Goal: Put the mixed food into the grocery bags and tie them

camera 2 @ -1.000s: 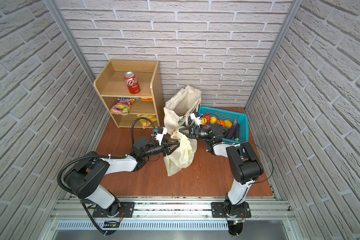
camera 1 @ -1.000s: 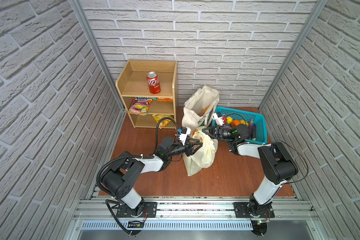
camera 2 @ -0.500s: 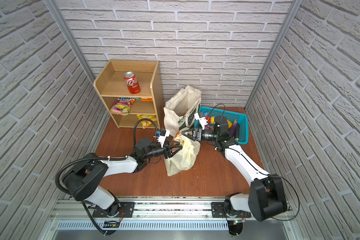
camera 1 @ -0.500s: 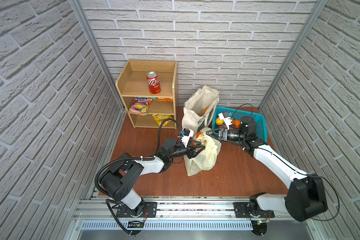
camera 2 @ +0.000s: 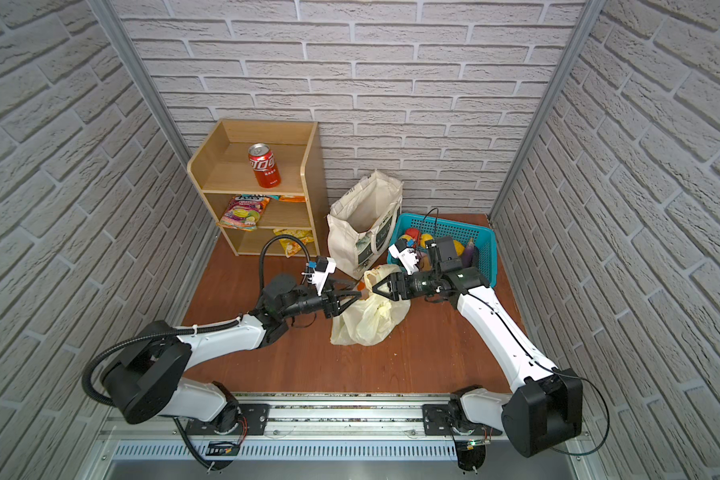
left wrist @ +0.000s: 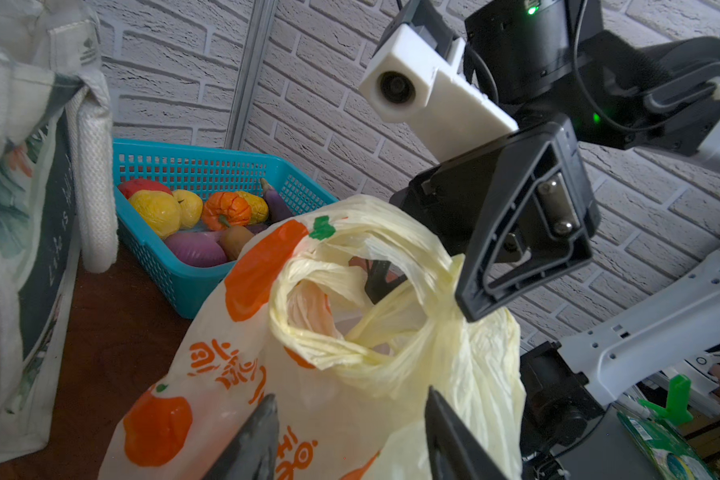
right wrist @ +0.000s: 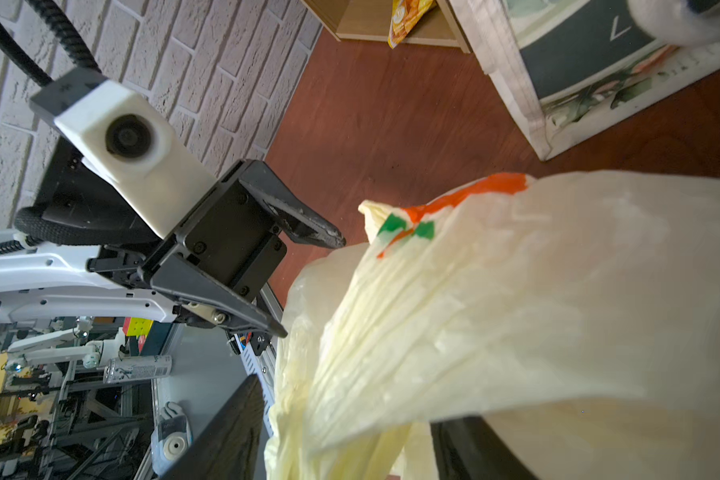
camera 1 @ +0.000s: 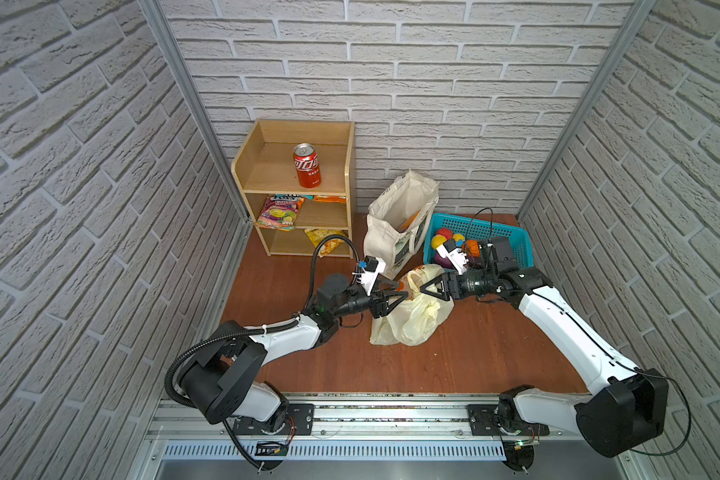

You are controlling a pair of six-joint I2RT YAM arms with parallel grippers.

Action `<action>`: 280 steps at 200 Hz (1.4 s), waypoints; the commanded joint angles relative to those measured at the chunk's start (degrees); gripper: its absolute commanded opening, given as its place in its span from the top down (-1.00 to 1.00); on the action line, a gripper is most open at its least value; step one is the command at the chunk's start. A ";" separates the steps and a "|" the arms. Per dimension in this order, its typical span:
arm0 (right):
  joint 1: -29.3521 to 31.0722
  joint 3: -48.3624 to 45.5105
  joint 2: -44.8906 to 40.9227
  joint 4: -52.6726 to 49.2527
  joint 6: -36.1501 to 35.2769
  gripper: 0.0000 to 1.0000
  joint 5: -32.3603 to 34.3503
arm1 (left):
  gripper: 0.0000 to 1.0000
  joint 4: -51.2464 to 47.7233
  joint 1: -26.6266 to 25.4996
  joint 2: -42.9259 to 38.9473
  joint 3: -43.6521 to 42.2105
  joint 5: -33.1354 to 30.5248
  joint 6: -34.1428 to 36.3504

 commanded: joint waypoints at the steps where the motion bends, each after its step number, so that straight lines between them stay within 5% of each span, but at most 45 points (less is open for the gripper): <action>1: 0.81 1.12 0.37 -0.58 -0.92 -0.28 0.67 | -0.15 -0.20 -0.73 -2.09 1.06 1.98 1.08; 73: 2.33 0.98 0.52 0.44 1.88 -0.29 0.16 | -0.30 -12.32 -6.14 -4.58 4.83 1.64 7.72; 119: 2.70 0.42 0.70 4.82 6.25 -0.30 0.62 | -0.47 -25.80 -10.62 -5.56 9.36 -4.53 18.32; 183: 3.27 -1.11 0.25 11.97 12.39 -0.28 0.29 | -0.66 -33.13 -12.65 -3.91 12.94 -10.36 22.76; 210: 3.49 -2.09 -0.18 15.35 14.75 -0.28 0.39 | -0.40 -33.76 -13.01 -3.03 13.38 -15.18 23.88; 231: 3.48 -2.48 -0.52 16.64 16.21 -0.28 1.58 | 0.35 -34.38 -12.95 -2.74 13.42 -17.05 24.50; 258: 3.46 -3.17 -1.08 17.57 17.54 -0.27 3.37 | 1.00 -34.15 -12.16 -3.07 13.33 -17.89 24.40; 280: 3.49 -4.14 -1.82 18.00 18.20 -0.26 4.74 | 1.00 -31.90 -11.00 -4.19 12.37 -17.47 23.29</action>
